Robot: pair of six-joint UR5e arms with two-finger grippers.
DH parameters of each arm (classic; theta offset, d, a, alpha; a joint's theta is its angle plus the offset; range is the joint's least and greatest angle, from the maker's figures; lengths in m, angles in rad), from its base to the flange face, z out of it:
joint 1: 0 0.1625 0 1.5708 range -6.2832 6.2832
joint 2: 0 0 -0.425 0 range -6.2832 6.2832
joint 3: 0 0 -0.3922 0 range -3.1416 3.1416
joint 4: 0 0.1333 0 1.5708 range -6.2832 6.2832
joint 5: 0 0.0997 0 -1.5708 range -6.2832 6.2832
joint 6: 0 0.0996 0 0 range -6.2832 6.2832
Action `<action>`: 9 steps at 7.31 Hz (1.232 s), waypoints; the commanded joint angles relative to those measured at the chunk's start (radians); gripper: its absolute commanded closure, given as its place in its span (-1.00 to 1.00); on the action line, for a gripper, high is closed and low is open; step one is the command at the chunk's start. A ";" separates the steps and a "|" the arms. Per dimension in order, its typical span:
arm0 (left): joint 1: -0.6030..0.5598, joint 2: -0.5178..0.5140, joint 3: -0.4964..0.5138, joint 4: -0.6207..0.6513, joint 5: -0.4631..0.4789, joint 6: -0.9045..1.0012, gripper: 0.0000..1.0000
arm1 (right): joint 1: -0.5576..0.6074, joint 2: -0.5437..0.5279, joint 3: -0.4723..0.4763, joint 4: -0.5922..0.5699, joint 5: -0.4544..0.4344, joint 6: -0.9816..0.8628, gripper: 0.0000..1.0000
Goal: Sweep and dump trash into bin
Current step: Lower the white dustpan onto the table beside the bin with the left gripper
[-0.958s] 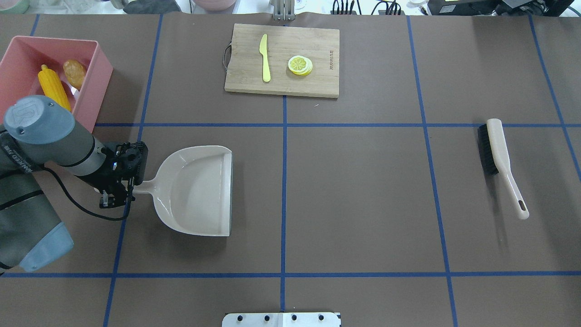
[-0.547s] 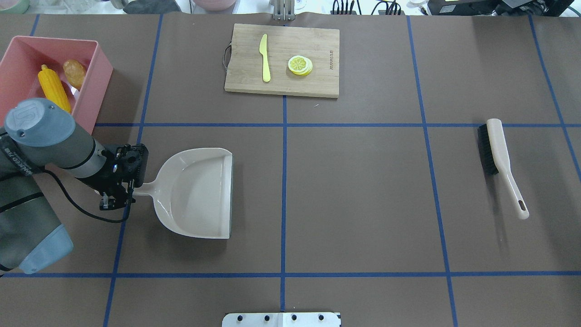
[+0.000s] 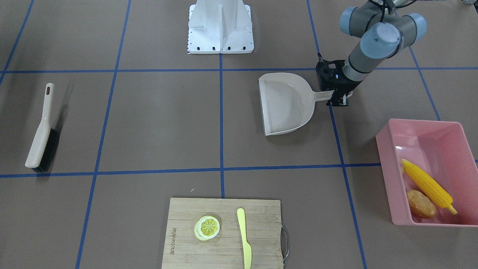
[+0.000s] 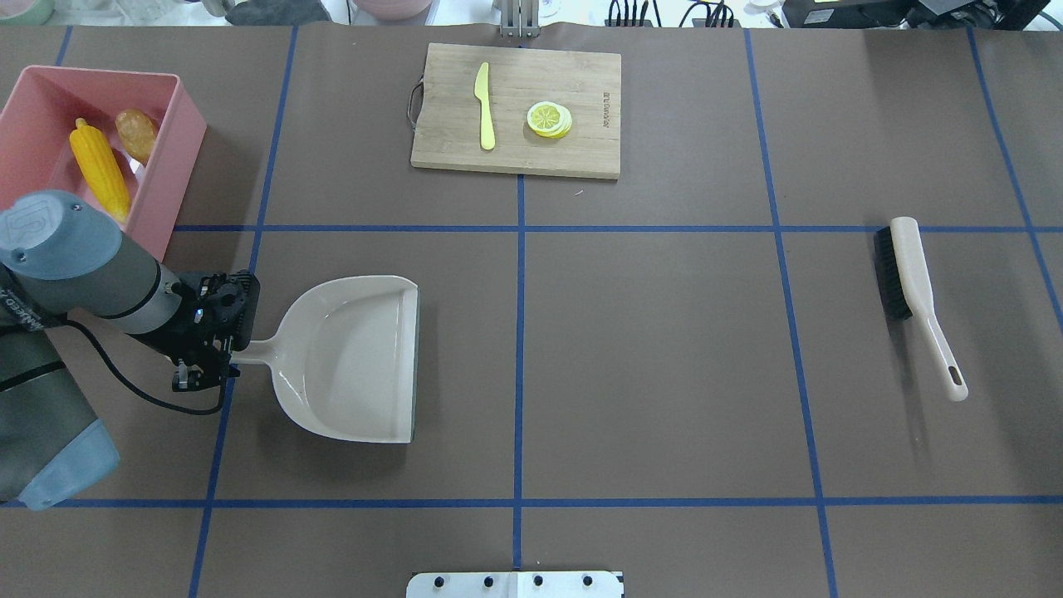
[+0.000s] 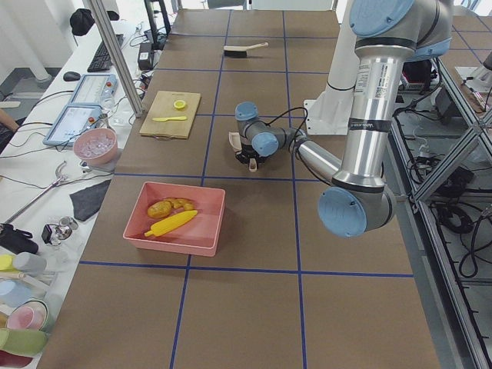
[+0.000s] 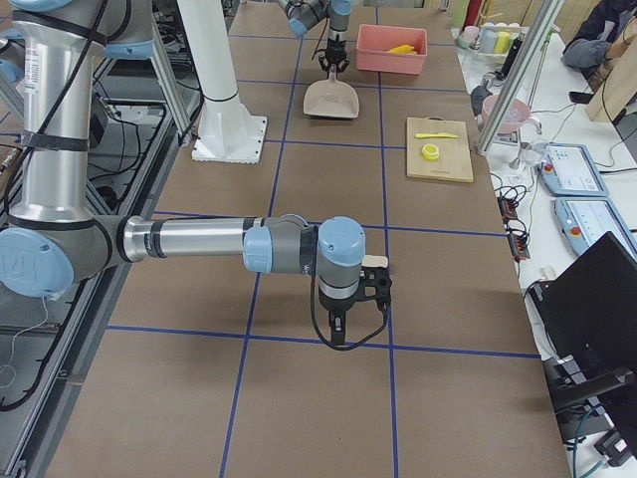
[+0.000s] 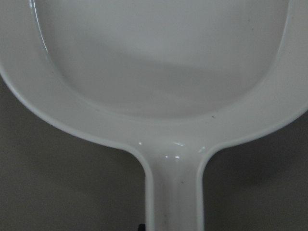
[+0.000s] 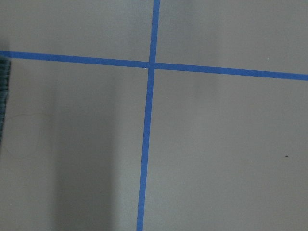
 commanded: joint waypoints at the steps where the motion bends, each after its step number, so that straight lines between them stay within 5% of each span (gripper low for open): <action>1: 0.004 -0.002 0.000 -0.001 0.000 0.000 0.54 | 0.000 0.001 0.001 0.000 0.000 0.000 -1.00; 3: 0.005 -0.001 0.000 -0.001 0.000 0.001 -0.28 | 0.000 0.001 0.001 0.000 -0.002 0.000 -1.00; 5: 0.004 0.001 -0.002 -0.001 -0.002 0.001 -0.87 | 0.000 0.003 0.001 0.000 -0.002 0.000 -1.00; 9: -0.004 0.033 -0.044 -0.001 -0.011 0.003 -0.94 | 0.000 0.003 0.002 0.000 -0.002 -0.003 -1.00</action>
